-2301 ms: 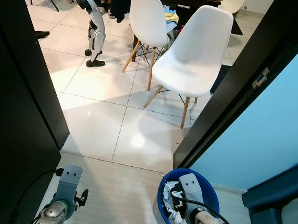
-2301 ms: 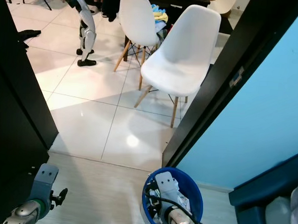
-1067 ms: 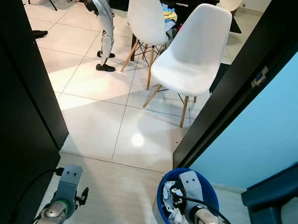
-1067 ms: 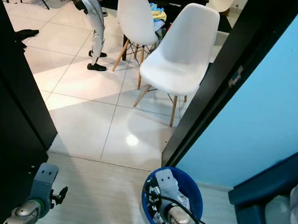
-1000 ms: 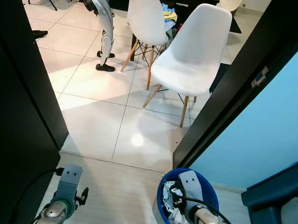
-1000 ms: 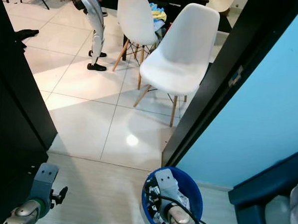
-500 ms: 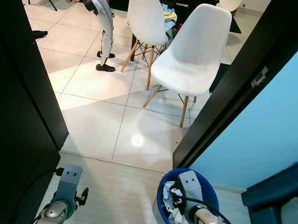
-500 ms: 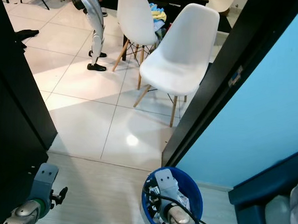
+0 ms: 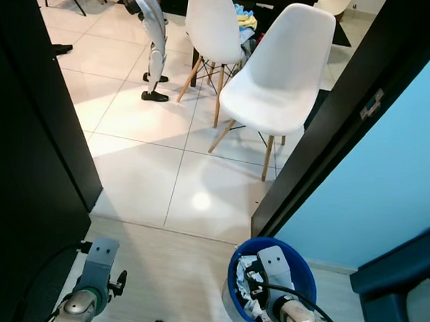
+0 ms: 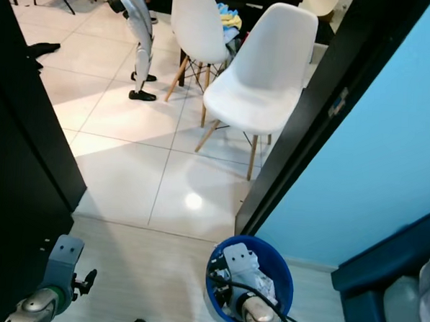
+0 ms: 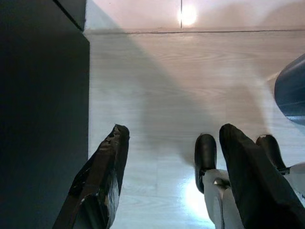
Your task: Clean up the room
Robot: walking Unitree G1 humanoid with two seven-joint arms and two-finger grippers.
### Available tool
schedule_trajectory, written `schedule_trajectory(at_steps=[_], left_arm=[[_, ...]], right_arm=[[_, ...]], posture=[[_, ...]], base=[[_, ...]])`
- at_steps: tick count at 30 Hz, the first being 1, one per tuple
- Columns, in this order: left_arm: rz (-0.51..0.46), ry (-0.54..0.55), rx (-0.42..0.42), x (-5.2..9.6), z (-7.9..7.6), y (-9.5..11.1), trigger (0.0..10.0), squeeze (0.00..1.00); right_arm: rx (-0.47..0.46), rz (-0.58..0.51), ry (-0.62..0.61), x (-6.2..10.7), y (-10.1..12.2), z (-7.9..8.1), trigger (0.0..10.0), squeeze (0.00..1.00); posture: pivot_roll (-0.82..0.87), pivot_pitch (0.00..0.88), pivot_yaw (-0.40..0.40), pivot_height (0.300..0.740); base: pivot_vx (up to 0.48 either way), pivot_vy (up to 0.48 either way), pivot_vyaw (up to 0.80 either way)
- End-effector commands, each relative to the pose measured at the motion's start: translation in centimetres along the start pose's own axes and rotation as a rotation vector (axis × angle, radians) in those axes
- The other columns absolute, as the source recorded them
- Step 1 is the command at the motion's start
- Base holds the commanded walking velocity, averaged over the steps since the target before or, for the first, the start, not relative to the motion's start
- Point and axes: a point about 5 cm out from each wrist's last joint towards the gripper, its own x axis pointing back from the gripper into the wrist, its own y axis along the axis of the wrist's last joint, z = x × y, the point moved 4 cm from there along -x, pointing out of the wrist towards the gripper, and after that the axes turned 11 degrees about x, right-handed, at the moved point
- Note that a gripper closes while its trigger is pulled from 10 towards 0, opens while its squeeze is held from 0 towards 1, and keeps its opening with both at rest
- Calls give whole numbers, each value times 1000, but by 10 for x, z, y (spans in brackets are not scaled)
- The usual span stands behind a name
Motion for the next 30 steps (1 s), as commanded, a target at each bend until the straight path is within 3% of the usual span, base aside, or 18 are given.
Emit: schedule_trajectory(at_steps=[1,30], left_arm=[[23,0,-5,2,0,-8,10000,0],[22,-4,-11,1,-1,-6,10000,0]], right_arm=[[-4,24,2,2,-8,2,10000,0],[-11,27,-4,2,-8,2,10000,0]], posture=[[-110,67,-13,740],[-112,69,-11,740]], base=[[-307,0,0],[-312,0,0]])
